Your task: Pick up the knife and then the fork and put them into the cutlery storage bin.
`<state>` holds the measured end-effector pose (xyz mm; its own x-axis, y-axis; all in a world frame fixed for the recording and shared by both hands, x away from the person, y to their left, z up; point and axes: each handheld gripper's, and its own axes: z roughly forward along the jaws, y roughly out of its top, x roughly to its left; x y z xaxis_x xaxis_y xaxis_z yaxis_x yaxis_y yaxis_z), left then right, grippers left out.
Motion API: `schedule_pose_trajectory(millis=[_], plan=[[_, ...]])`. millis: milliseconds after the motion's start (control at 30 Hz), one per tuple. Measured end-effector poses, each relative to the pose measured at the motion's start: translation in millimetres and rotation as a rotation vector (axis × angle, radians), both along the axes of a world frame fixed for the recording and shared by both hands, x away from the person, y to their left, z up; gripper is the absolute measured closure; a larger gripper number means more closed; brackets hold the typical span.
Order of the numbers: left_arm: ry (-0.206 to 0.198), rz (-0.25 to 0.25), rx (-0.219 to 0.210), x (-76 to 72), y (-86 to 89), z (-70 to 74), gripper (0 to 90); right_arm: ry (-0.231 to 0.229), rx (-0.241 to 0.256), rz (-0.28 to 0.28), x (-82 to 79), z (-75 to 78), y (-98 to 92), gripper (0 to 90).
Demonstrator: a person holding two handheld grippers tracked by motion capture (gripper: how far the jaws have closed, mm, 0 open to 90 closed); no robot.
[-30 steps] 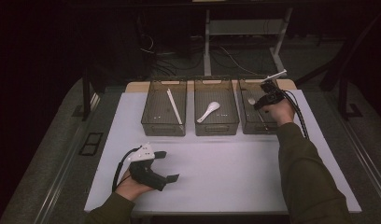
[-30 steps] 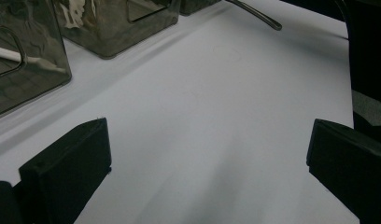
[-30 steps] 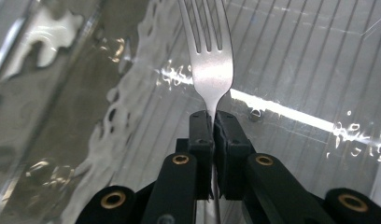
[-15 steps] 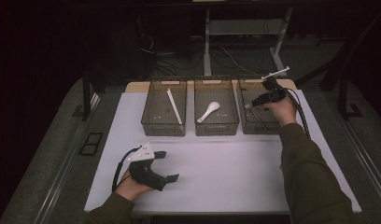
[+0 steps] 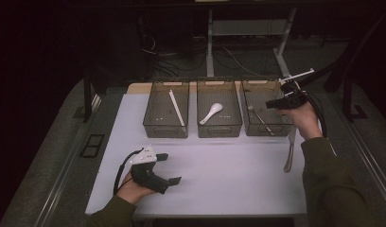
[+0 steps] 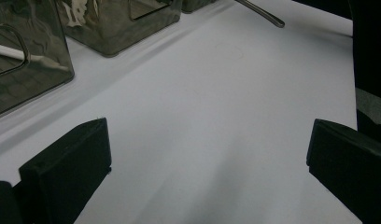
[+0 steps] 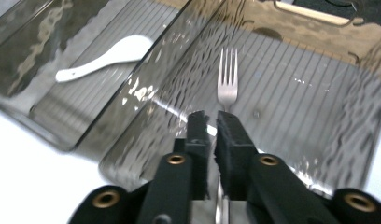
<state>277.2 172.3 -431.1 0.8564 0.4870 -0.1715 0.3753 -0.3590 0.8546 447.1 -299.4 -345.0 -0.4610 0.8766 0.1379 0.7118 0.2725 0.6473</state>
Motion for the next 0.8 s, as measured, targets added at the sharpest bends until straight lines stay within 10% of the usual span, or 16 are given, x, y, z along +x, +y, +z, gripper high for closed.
schedule_pose_trajectory(millis=[400,800], plan=[[0.002,0.003,-0.002,0.0,-0.3,-0.3,0.0,0.000,-0.022,0.079,-53.3,-4.9,-11.9,89.5],[0.005,-0.001,0.005,0.1,-1.3,-1.0,0.0,0.051,-0.050,0.113,-97.5,-42.4,-19.6,89.5]])
